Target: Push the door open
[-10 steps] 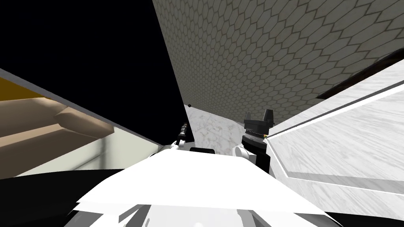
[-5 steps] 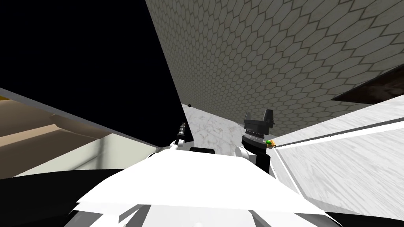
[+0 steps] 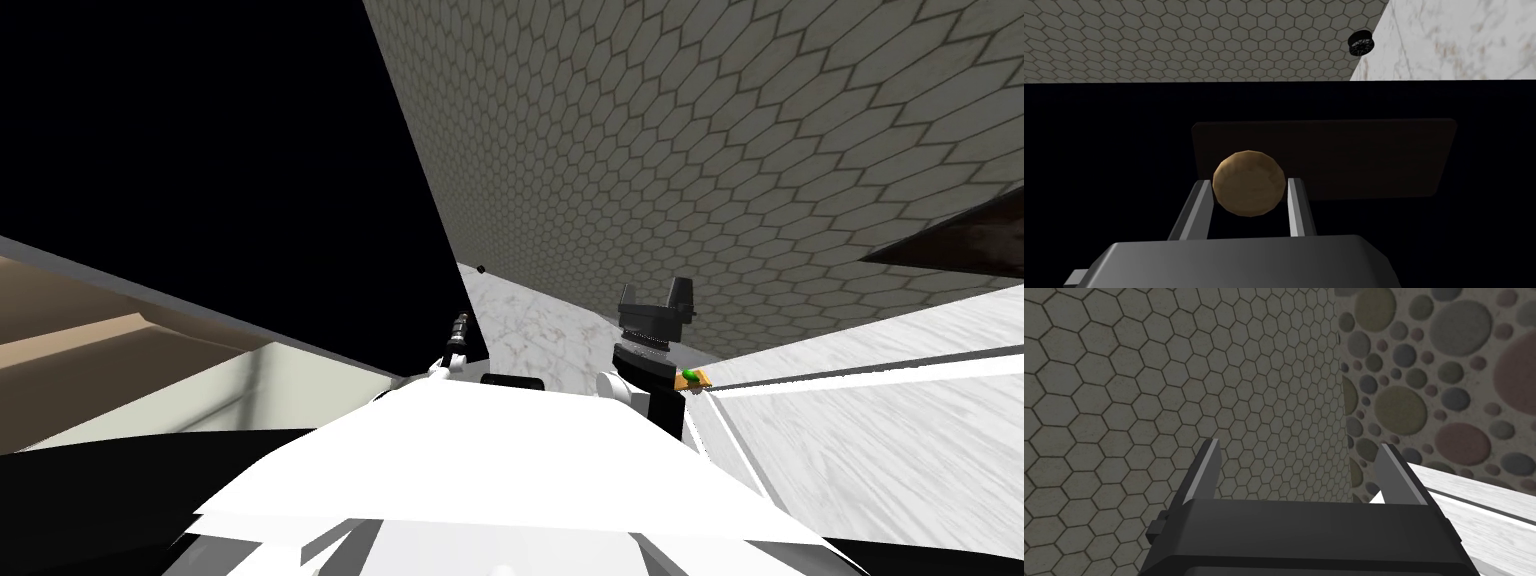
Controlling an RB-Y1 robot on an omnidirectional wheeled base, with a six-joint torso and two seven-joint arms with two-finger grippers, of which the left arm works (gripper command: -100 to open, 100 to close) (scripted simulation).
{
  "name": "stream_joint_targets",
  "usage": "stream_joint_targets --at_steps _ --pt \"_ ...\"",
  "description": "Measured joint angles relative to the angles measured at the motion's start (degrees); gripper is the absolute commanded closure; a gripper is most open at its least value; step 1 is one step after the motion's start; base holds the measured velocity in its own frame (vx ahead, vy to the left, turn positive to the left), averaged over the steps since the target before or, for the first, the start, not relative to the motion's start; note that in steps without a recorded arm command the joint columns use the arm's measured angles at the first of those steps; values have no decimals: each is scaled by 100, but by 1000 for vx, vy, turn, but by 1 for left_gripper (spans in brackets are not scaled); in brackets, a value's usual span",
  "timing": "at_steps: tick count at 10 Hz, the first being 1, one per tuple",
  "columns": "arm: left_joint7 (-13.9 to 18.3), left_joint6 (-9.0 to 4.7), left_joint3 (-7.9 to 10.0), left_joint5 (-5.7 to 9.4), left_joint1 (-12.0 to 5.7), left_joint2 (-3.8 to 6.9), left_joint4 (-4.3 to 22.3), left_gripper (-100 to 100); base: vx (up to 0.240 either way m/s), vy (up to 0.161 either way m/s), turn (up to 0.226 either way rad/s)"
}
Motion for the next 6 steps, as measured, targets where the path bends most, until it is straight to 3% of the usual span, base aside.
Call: stream_joint_targets --at_steps 1,3,4,6 --pt "-27 31 49 30 33 4 -21 100 187 -85 72" --pt "-25 -154 180 114 -161 96 404 100 173 -36 36" --pt "-38 -65 205 126 -49 98 166 100 184 -33 42" --pt "-71 56 301 185 54 120 -40 100 188 -69 57"
